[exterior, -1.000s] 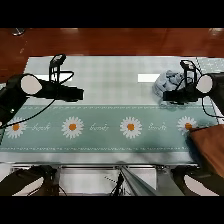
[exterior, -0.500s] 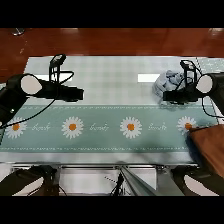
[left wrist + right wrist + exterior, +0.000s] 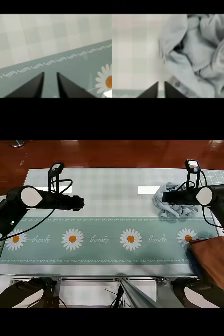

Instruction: Fold the shirts.

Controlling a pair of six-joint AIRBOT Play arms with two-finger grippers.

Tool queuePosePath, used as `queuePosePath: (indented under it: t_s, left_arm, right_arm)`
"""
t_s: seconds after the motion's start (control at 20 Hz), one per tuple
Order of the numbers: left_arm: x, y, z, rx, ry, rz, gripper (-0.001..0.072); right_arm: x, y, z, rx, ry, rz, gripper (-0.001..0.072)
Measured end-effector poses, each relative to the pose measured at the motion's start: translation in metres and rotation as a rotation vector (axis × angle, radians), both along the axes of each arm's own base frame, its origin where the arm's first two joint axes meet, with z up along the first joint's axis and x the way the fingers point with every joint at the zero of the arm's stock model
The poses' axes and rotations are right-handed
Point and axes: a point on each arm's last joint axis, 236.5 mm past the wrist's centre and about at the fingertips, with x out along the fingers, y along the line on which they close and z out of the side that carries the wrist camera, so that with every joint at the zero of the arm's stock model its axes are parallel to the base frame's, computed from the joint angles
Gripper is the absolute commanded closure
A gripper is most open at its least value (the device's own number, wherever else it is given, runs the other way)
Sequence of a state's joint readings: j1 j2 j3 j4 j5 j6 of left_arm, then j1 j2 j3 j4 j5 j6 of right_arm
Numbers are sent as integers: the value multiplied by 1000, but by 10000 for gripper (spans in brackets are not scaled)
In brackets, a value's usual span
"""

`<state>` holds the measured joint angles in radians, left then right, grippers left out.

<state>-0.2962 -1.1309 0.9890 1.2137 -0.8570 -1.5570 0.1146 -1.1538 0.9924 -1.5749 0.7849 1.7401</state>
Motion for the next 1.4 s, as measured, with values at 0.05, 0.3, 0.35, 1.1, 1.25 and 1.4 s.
queuePosePath:
  t_s: [0.05, 0.3, 0.35, 1.1, 1.25, 1.4]
  left_arm:
    - [6, 1, 2, -3, -23, 11, 4]
    - [40, 6, 16, -17, -162, 67, 5]
    - [45, 6, 18, -19, -182, 75, 5]
    - [-1, 44, -5, 133, 95, -40, 4]
    - [-38, 67, 7, 150, 159, -48, 5]
    - [-83, 58, 21, 44, 149, -48, 5]
  right_arm:
    - [10, -5, 5, -31, -47, 7, 81]
    - [58, -78, 3, -142, -152, -143, 81]
    - [65, -94, -3, -142, -145, -182, 81]
    - [114, -107, -29, 55, 134, -133, 688]
    - [133, -88, 81, 93, -49, -72, 688]
    - [123, -57, 215, 103, -330, 6, 688]
